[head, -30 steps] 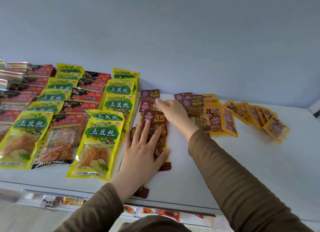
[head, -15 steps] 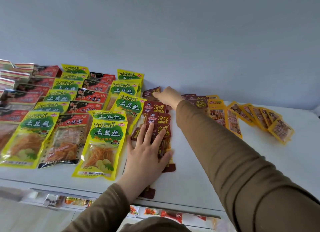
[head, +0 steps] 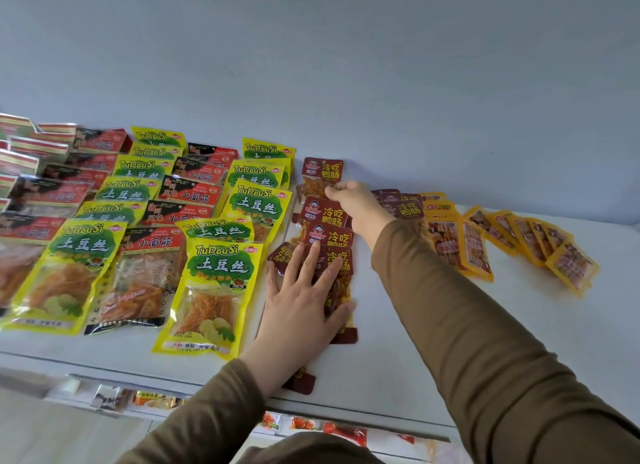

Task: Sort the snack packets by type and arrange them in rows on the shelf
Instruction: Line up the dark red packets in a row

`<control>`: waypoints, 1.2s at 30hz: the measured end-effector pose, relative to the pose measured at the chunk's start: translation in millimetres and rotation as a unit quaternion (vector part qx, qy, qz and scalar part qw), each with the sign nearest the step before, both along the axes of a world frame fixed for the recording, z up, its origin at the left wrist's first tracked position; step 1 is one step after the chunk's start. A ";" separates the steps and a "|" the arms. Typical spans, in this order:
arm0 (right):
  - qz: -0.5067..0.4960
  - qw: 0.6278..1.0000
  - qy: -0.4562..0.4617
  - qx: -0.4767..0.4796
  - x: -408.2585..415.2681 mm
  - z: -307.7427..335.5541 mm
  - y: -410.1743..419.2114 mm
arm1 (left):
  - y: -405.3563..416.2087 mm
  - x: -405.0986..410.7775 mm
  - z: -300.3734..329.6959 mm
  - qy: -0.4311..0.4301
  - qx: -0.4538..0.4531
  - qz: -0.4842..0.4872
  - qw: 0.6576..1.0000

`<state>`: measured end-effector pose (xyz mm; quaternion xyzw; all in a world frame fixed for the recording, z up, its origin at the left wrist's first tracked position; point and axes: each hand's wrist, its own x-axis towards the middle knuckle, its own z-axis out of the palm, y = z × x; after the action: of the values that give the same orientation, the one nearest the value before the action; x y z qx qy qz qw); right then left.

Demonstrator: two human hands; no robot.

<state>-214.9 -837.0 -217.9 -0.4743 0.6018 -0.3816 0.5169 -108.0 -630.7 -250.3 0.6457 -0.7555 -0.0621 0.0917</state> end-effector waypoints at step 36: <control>0.046 0.999 -0.016 -0.018 -12.4 19.0 -25.5 | 0.2 1.4 -1.4 0.001 0.013 -0.005 1.000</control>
<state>-227.3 -862.6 -198.9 -0.5047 0.5638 -0.3757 0.5351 -106.6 -630.5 -251.7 0.6432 -0.7575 -0.0732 0.0841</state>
